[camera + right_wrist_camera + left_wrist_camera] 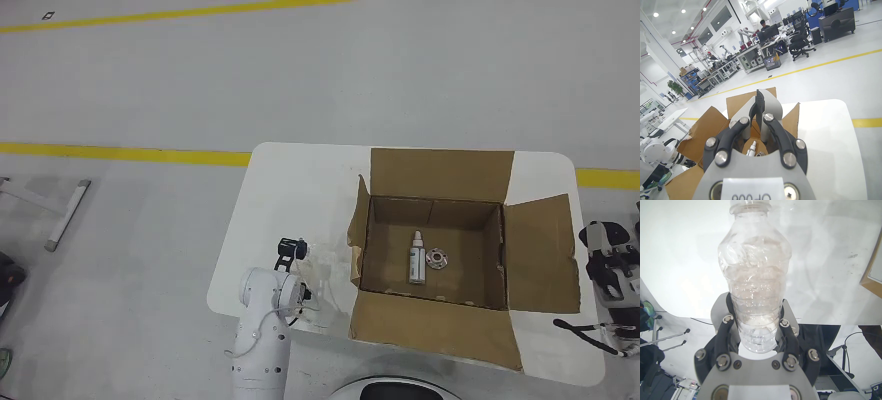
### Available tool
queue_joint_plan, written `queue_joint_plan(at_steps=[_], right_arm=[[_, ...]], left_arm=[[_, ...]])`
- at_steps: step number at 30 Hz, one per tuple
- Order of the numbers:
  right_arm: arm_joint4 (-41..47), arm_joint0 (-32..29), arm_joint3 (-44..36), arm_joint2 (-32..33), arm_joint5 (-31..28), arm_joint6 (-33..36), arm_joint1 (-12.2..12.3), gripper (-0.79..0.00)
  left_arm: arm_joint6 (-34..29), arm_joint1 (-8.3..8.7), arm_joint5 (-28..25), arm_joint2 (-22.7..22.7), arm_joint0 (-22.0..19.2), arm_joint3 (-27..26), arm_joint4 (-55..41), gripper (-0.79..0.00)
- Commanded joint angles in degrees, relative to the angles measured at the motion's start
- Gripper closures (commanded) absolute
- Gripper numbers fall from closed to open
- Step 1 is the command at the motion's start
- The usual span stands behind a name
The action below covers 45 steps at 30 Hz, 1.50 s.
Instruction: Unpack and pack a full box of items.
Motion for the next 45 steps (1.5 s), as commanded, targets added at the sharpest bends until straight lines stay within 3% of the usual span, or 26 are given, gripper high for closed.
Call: queue_joint_plan(at_steps=[1,10,11,12,24,32,38,45], right_arm=[[0.0,0.0,0.0,0.0,0.0,0.0,0.0,0.0],[0.0,0.0,0.0,0.0,0.0,0.0,0.0,0.0],[0.0,0.0,0.0,0.0,0.0,0.0,0.0,0.0],[0.0,0.0,0.0,0.0,0.0,0.0,0.0,0.0],[0.0,0.0,0.0,0.0,0.0,0.0,0.0,0.0],[-2.2,1.6,-0.6,-1.8,0.4,5.0,0.1,0.0],[-7.1,4.1,-0.8,-6.3,1.8,10.9,0.2,0.0],[-21.4,7.2,1.0,-12.8,4.4,16.7,0.5,0.0]], left_arm=[[0.4,0.23,-0.5,-0.2,-0.2,0.9,-0.2,0.0],[3.5,0.86,-1.4,1.6,-0.3,4.1,1.9,0.0],[3.3,0.91,-1.4,1.7,-0.4,4.2,1.8,-0.274],[3.1,0.96,-1.4,1.9,-0.5,4.3,1.8,-0.785],[1.1,1.63,-3.0,1.7,0.1,0.7,-3.3,-0.785],[0.2,2.2,-3.7,1.5,2.8,-8.1,-7.4,-0.785],[0.3,2.75,-2.8,0.4,3.6,-14.1,-9.2,-0.785],[1.0,3.32,-2.0,-0.4,4.0,-19.8,-12.1,-0.785]])
